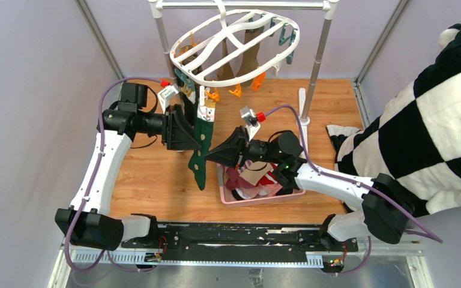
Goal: Remove the socks clipped to the hanger
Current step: Remove the sock from the hanger.
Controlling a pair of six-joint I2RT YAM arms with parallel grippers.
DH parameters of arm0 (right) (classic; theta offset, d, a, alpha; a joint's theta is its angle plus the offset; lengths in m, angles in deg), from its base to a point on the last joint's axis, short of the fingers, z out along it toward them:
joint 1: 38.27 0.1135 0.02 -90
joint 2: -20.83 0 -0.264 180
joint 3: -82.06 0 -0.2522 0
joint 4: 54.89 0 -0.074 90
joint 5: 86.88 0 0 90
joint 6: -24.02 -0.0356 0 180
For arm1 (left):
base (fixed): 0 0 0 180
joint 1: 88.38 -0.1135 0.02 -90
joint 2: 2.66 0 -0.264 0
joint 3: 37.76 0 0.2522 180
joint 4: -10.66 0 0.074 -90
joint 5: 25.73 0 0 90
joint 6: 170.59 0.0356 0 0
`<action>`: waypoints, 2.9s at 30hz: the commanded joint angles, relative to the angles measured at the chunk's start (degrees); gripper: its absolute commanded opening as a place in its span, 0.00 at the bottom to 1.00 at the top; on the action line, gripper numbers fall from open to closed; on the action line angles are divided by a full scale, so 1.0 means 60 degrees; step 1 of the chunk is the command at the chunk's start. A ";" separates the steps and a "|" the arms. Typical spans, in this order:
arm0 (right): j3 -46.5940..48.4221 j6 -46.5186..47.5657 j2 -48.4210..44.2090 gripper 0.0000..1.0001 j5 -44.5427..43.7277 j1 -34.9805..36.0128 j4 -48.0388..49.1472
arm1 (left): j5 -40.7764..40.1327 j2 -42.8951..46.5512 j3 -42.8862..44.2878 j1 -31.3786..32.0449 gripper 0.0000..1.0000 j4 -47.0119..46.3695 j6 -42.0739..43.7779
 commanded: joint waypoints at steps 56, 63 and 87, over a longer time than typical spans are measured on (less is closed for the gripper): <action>0.3491 -0.2857 0.2429 0.80 -0.5852 -0.0372 0.0761 | -0.2739 0.1553 0.0313 0.0652 0.00 -0.0126 -0.0233; 0.3787 -0.3280 0.2921 0.69 -0.6165 -0.0388 0.1157 | -0.2723 0.1652 0.0276 0.0652 0.00 -0.0126 -0.0235; 0.4247 -0.3676 0.3174 0.00 -0.6136 -0.0668 0.1308 | -0.3062 0.1799 -0.0131 0.0652 0.00 -0.0141 -0.0118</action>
